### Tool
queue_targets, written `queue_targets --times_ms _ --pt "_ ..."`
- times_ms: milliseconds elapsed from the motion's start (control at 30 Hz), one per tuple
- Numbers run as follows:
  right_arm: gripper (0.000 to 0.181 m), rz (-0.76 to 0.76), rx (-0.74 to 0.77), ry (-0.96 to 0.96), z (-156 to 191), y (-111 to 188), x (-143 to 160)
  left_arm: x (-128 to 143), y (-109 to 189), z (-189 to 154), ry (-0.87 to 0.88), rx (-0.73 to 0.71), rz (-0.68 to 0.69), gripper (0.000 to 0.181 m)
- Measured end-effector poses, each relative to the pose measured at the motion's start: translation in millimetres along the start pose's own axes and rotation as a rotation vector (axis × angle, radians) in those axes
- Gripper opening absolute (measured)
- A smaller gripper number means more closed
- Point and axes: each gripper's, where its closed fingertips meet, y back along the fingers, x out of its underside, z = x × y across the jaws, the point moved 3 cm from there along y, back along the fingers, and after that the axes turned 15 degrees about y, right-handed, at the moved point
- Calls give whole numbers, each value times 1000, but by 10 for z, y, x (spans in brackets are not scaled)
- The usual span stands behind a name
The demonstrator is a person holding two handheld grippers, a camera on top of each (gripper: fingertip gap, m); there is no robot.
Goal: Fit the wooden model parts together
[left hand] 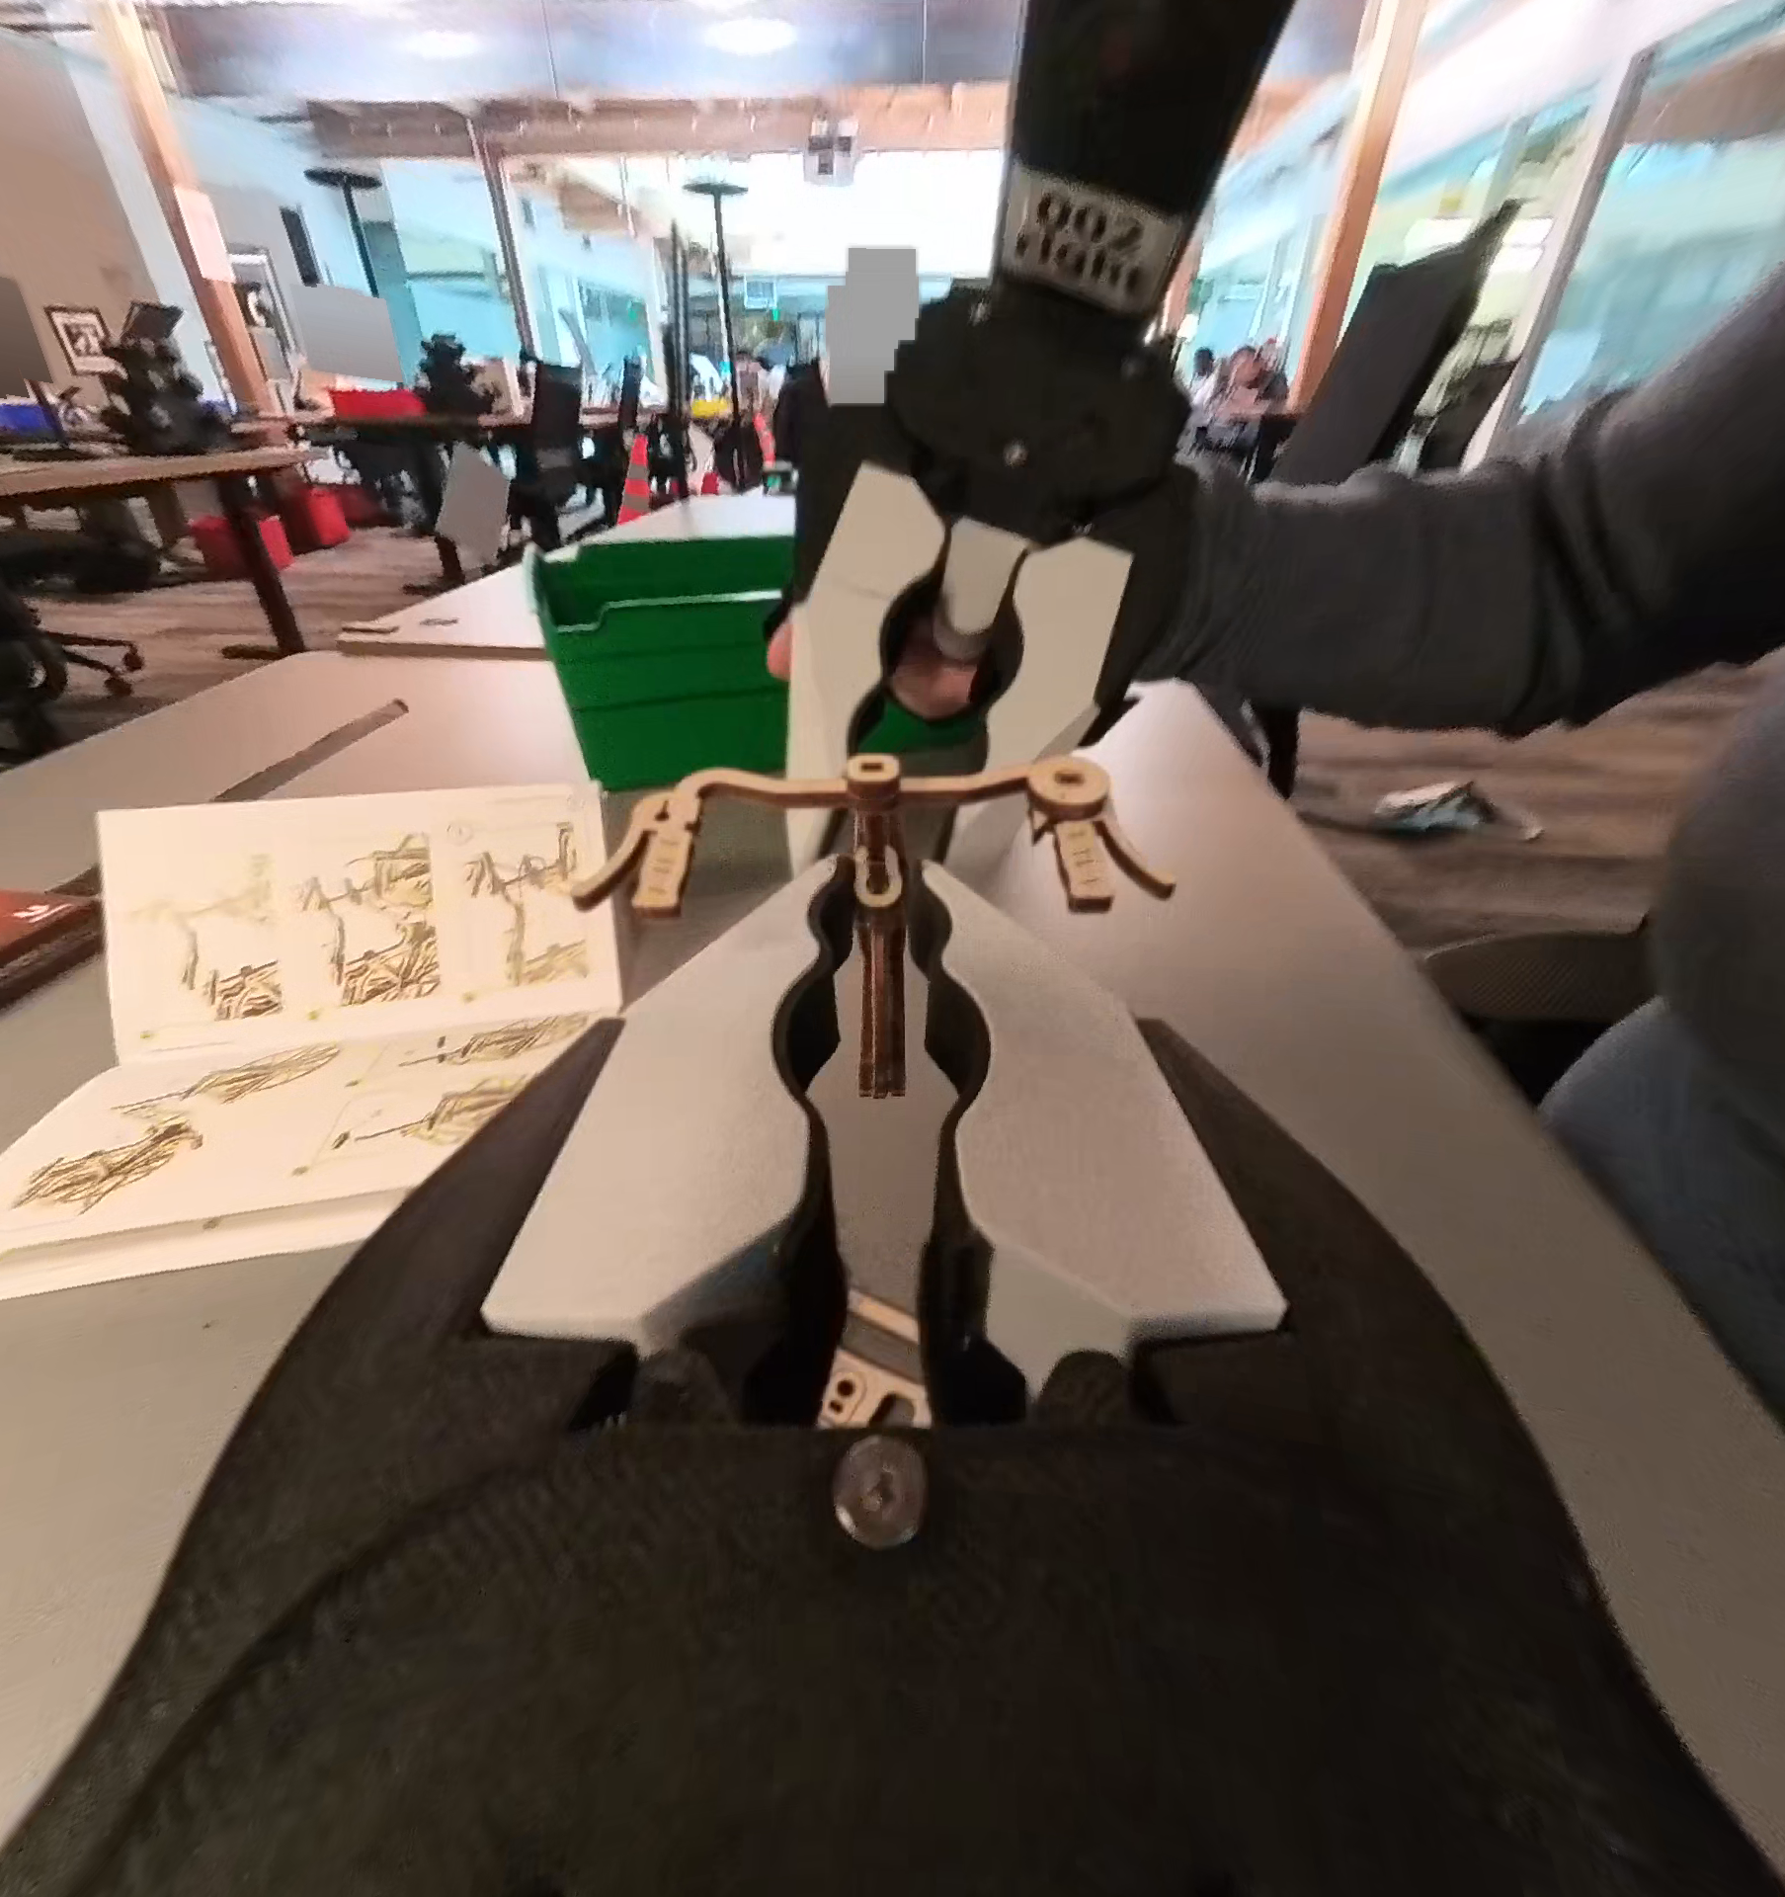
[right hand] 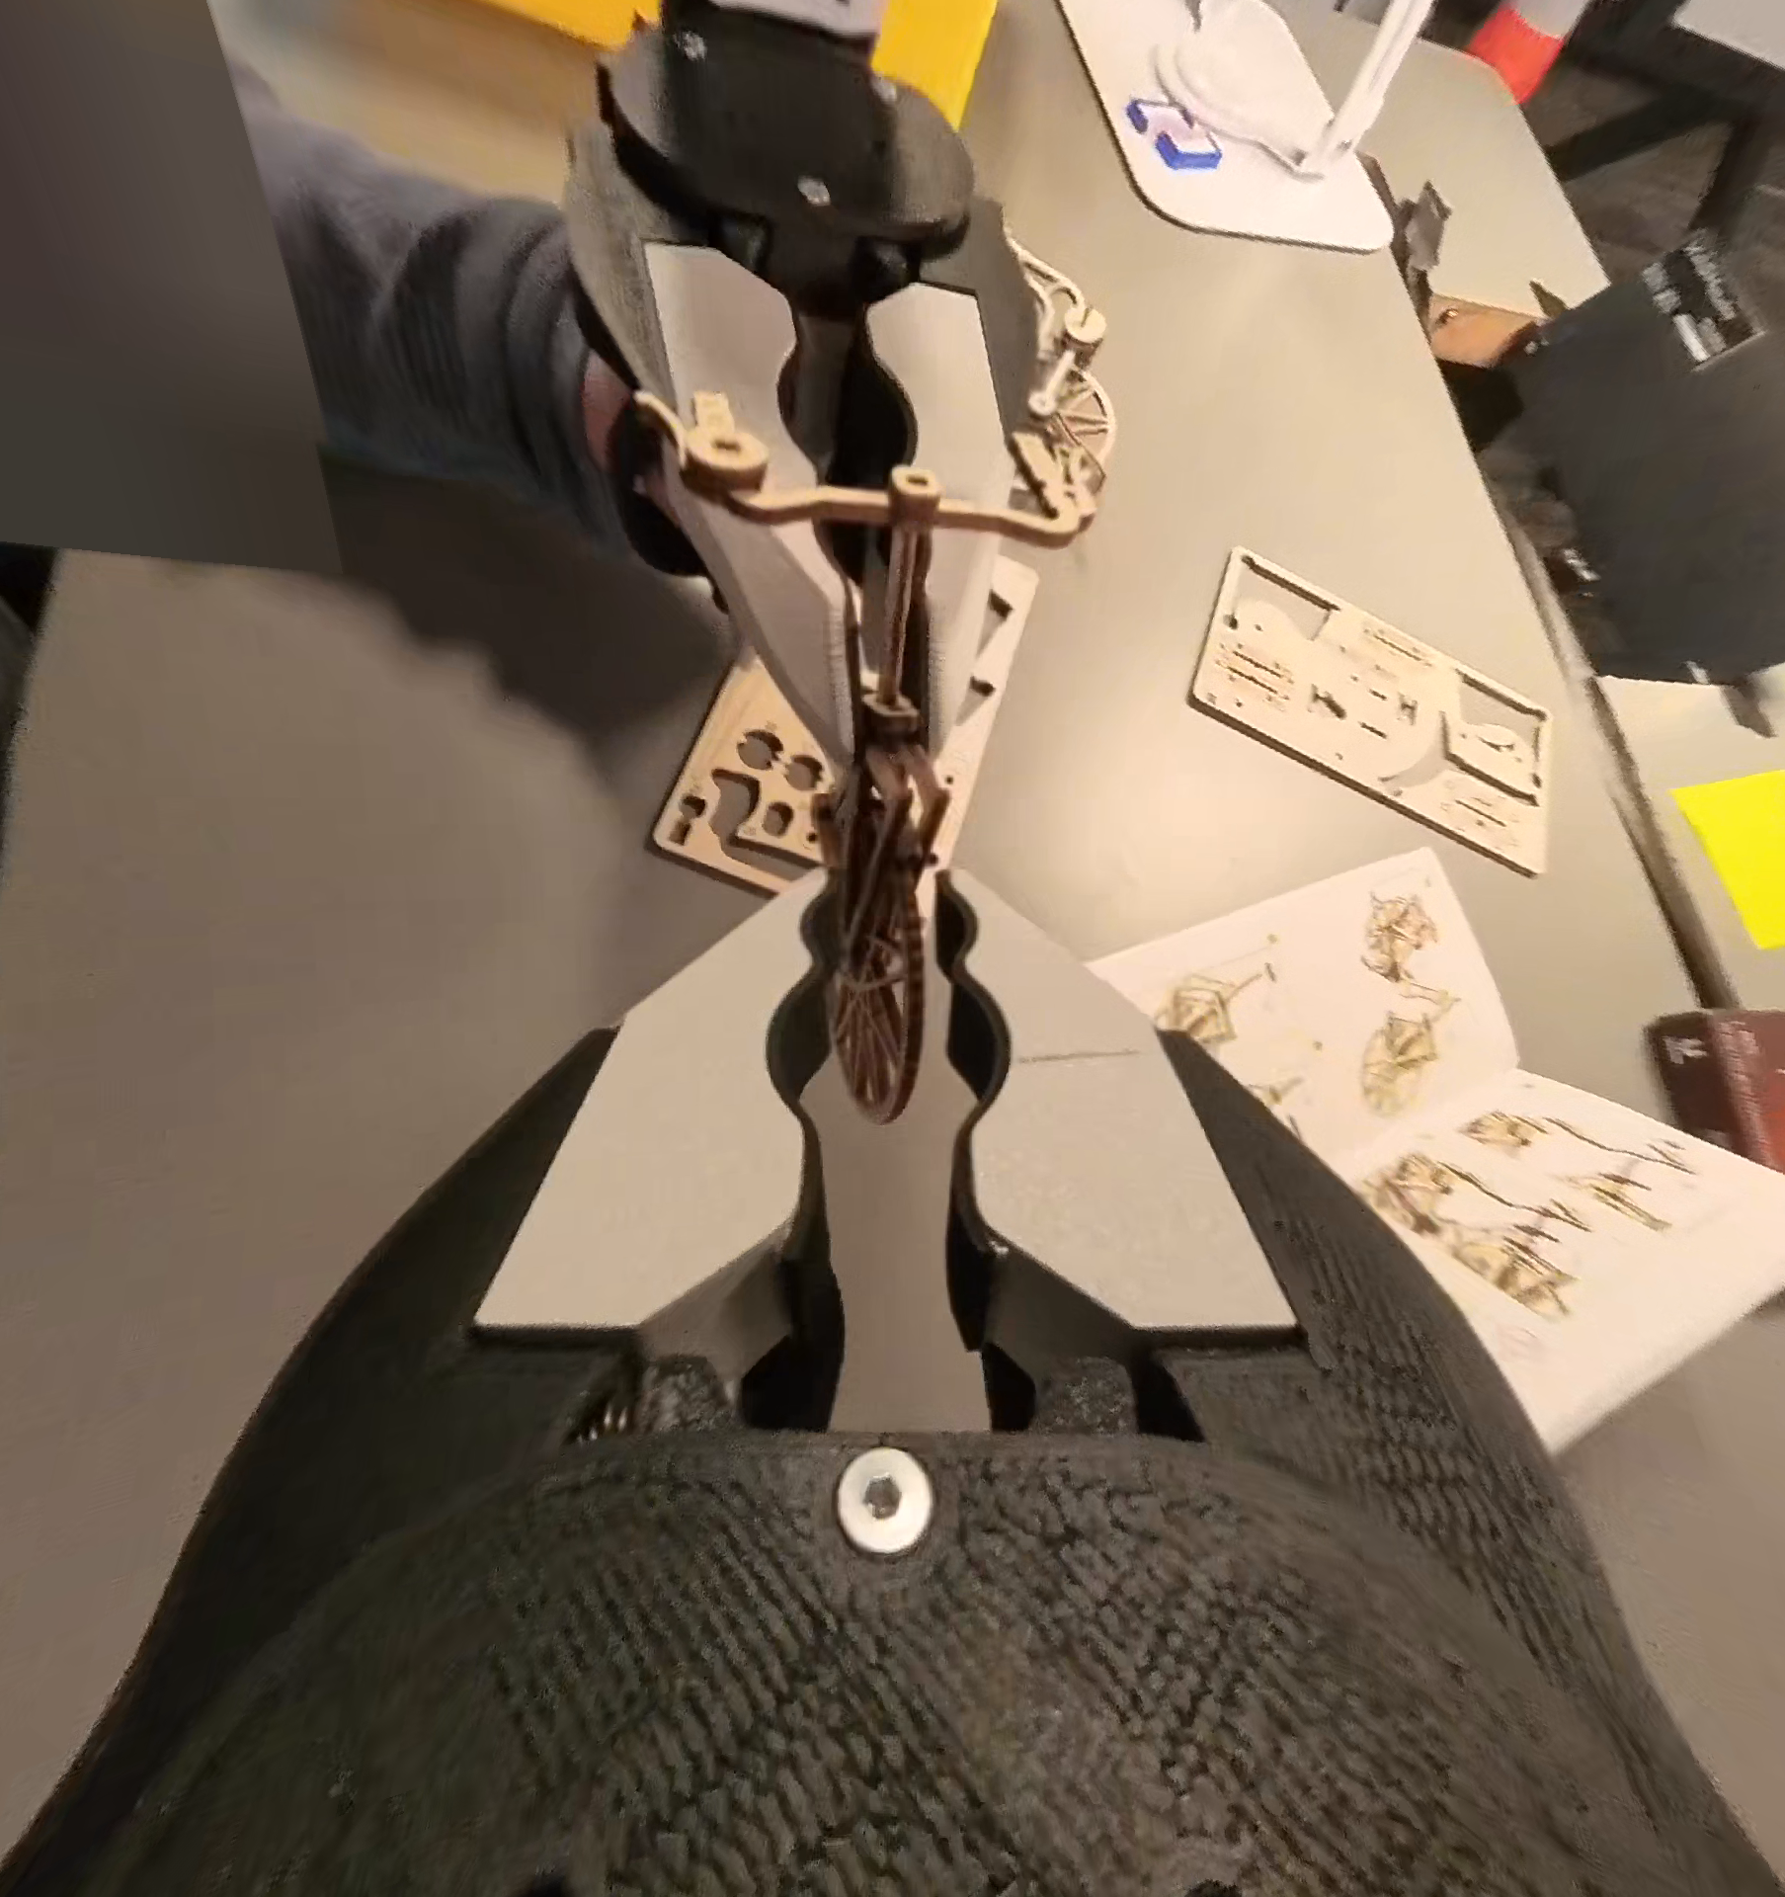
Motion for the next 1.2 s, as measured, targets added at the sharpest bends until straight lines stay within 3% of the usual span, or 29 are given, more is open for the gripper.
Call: queue_targets --times_ms 167,267,533,667,933,1067,1200 --pt "7 -142 -20 -121 -59 35 -127 -151 69 -33 57 41 -111 9" --pt "7 -222 -11 -167 -94 67 -197 -239 100 12 89 4 -188 25" --pt "7 -325 -5 -213 -124 98 -293 -306 113 -65 166 109 -245 15" --pt "7 -335 -2 -212 -137 115 -314 -326 106 -82 155 103 -270 10" --pt "7 -347 0 -216 -130 128 -323 -371 111 -90 153 88 -314 16" --pt "7 -348 0 -219 -123 122 -317 -361 102 -110 143 100 -297 9" --pt "18 -283 79 -215 -173 178 -176 -353 140 -19 150 48 -282 9"
